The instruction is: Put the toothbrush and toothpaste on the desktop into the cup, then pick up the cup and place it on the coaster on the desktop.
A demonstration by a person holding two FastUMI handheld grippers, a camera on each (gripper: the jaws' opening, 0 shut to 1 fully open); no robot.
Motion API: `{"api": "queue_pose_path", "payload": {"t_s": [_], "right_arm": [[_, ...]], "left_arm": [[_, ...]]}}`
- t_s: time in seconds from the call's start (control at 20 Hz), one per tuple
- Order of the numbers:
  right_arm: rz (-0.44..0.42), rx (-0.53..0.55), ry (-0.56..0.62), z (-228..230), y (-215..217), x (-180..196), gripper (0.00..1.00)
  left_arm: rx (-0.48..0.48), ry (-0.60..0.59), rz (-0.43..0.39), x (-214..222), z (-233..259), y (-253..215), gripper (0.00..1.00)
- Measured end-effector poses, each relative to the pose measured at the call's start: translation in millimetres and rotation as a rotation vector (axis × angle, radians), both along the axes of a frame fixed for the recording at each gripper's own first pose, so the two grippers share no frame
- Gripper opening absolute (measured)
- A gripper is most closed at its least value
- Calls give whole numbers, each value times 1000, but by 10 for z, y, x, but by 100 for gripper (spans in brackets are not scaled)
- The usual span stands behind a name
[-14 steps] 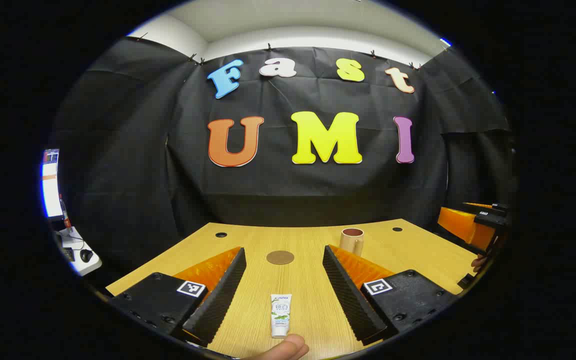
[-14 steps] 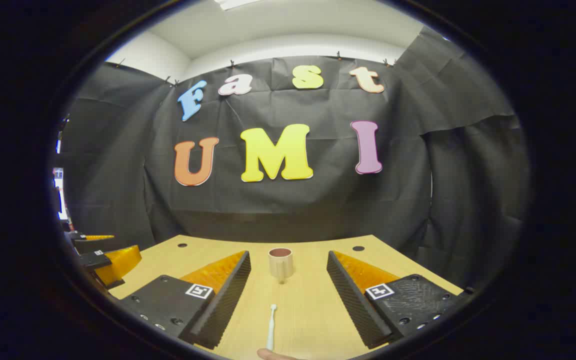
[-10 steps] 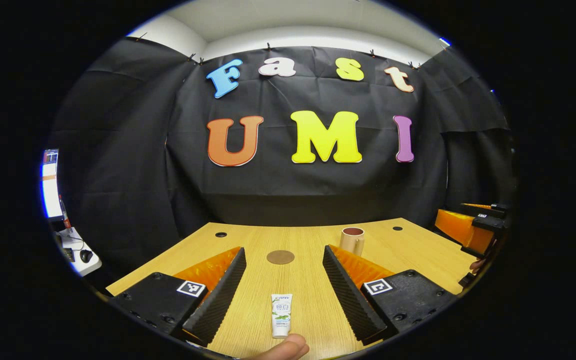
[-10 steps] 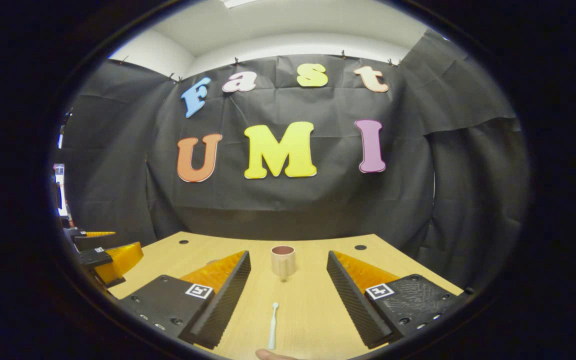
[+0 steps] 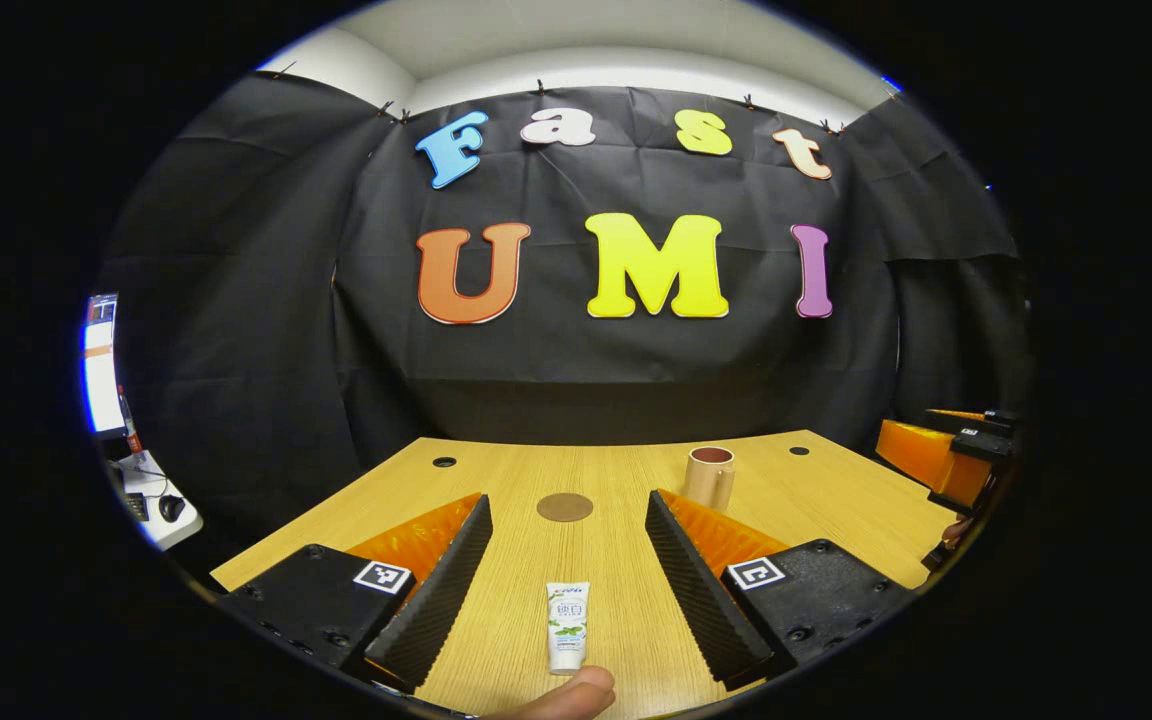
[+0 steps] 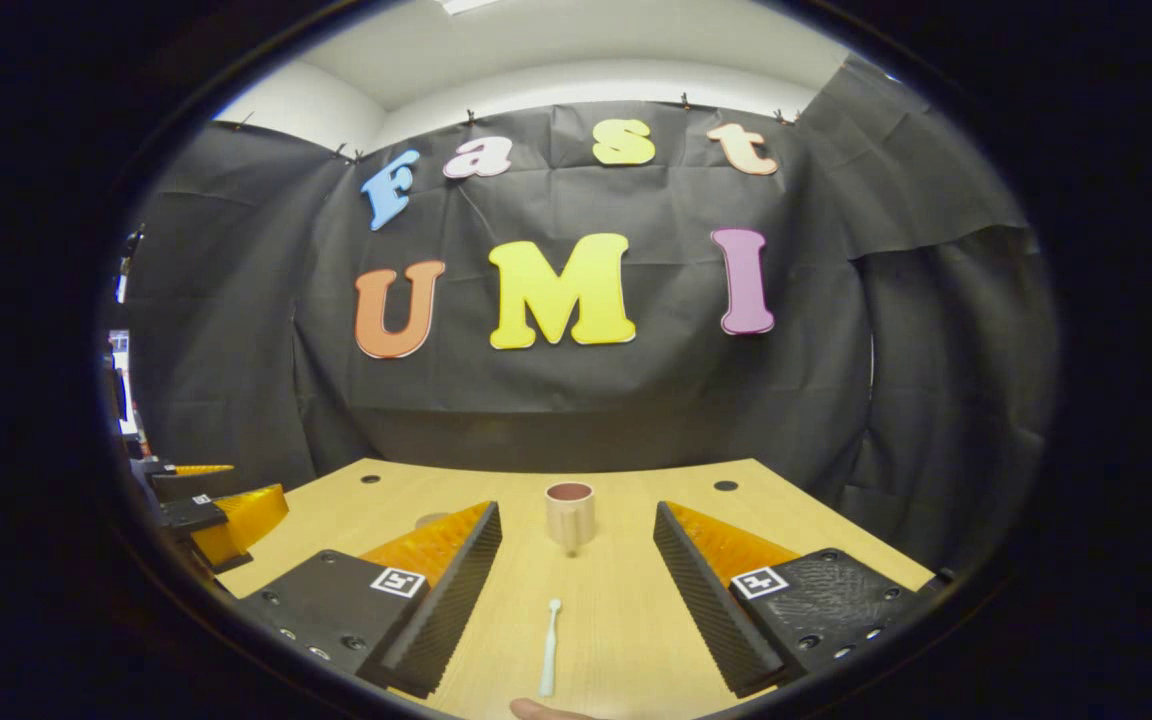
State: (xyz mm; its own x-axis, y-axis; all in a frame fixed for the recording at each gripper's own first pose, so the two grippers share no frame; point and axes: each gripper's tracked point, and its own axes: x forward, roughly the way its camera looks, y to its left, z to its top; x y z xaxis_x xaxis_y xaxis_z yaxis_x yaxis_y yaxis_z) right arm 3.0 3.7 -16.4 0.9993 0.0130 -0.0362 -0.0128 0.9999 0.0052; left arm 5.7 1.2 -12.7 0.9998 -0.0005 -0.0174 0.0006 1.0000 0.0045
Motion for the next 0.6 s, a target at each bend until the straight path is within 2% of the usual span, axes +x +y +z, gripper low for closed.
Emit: {"api": "queue_pose_path", "payload": {"t_s": [0.25, 0.6], "right_arm": [[-8, -19, 47, -274, -26, 79, 94], [18, -47, 225, -1121, 83, 365, 94]], "left_arm": [[11, 16, 14, 27, -165, 21, 99], [-36, -46, 11, 71, -237, 2, 99]]}}
